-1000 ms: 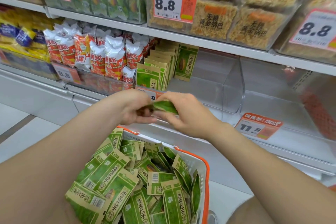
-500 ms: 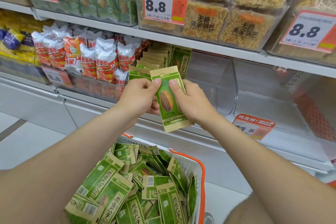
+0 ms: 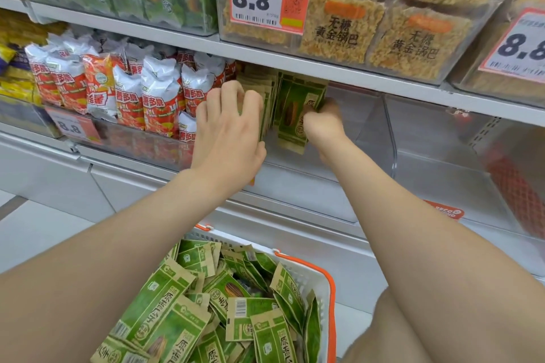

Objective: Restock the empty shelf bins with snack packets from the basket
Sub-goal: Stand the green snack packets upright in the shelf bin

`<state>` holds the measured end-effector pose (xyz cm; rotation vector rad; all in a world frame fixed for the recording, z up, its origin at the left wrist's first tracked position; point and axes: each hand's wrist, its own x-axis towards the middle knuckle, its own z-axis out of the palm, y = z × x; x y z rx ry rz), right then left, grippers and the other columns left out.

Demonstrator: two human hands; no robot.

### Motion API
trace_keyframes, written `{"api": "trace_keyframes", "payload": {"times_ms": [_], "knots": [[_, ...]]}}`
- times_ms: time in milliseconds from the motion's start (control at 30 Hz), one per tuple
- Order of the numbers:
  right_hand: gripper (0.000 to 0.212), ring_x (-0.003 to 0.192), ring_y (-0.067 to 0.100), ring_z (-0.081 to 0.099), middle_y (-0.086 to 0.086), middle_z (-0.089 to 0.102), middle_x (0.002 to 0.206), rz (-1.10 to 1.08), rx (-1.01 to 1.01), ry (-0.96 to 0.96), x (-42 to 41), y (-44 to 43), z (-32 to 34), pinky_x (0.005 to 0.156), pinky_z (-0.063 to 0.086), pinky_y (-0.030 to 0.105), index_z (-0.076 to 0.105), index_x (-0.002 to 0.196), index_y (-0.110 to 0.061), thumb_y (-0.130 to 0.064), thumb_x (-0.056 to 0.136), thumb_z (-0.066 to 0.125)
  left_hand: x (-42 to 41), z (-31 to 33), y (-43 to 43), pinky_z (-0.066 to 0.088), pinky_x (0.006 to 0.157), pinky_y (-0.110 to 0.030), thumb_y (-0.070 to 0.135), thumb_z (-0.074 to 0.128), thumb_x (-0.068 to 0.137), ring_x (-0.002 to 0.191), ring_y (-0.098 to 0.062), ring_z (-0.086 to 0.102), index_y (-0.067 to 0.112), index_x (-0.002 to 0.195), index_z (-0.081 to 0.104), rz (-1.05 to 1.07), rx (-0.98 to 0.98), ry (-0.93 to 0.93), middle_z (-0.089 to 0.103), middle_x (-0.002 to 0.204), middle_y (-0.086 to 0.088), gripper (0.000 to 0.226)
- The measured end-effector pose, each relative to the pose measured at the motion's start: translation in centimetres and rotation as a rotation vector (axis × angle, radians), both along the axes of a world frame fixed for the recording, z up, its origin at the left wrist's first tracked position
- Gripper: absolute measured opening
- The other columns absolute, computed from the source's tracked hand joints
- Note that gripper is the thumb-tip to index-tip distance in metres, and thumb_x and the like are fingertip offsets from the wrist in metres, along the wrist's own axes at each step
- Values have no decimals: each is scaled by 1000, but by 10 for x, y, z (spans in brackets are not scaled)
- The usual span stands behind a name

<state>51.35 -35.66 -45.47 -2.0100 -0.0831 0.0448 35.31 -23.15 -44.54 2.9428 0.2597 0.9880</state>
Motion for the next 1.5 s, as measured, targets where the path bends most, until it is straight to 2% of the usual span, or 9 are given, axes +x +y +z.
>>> {"api": "trace_keyframes", "payload": {"times_ms": [167, 467, 600, 767, 933, 1033, 1167, 1333, 1500], "knots": [[37, 122, 35, 63, 13, 66, 131, -29, -238, -70, 33, 25, -2, 101, 55, 48, 52, 138, -13, -20, 102, 59, 21, -12, 13, 27, 119, -55, 34, 77, 78, 146, -42, 32, 11, 146, 41, 56, 29, 96, 40, 152, -16, 81], [62, 126, 35, 60, 16, 64, 133, -144, -270, -169, 53, 36, -16, 98, 54, 42, 40, 144, -3, -10, 93, 73, 34, -19, 17, 30, 115, -55, 26, 77, 76, 135, -40, 41, 15, 134, 49, 70, 85, 137, 52, 136, -11, 65], [26, 121, 32, 64, 15, 68, 128, -107, -252, -173, 52, 40, -20, 100, 54, 36, 71, 121, -6, -9, 95, 67, 33, -18, 19, 30, 115, -54, 25, 78, 76, 135, -40, 42, 16, 131, 50, 61, 83, 132, 52, 134, -11, 63], [47, 142, 30, 48, 17, 23, 164, 103, -473, -125, 42, 41, -22, 112, 42, 27, 69, 134, -16, 5, 93, 62, 30, -17, 19, 31, 115, -56, 24, 76, 78, 134, -41, 42, 15, 130, 51, 47, 83, 134, 51, 135, -13, 59], [43, 155, 31, 24, 23, 27, 157, 207, -495, -143, 34, 32, -21, 123, 30, 29, 57, 139, 0, -1, 96, 64, 25, -14, 18, 27, 119, -58, 24, 74, 80, 137, -43, 39, 13, 133, 50, 25, 54, 145, 49, 138, -15, 59], [56, 160, 32, 7, 23, 11, 165, 274, -587, -101, 31, 26, -20, 122, 26, 28, 50, 150, -4, 4, 94, 56, 21, -13, 17, 22, 122, -59, 24, 75, 81, 139, -44, 37, 12, 137, 48, 13, 43, 152, 47, 140, -17, 63], [65, 159, 36, 16, 18, 4, 169, 270, -574, -65, 25, 18, -15, 121, 36, 33, 51, 153, -16, 3, 92, 54, 16, -11, 17, 20, 123, -63, 23, 77, 81, 142, -43, 34, 11, 140, 45, -9, 27, 157, 44, 143, -16, 68], [53, 155, 38, 22, 19, 36, 159, 290, -608, -121, 2, 3, -1, 121, 35, 40, 53, 148, -9, -4, 95, 52, 4, -5, 10, 29, 116, -59, 23, 77, 79, 138, -40, 37, 12, 139, 47, -72, 52, 92, 45, 142, -14, 69], [36, 108, 26, 68, 6, 74, 113, 307, -514, -485, -45, -14, 10, 97, 56, 38, 75, 115, -15, -12, 90, 50, -21, 5, 2, 42, 74, -46, 27, 70, 84, 95, -32, 47, 15, 100, 50, -154, 98, 1, 52, 102, -8, 28]]}}
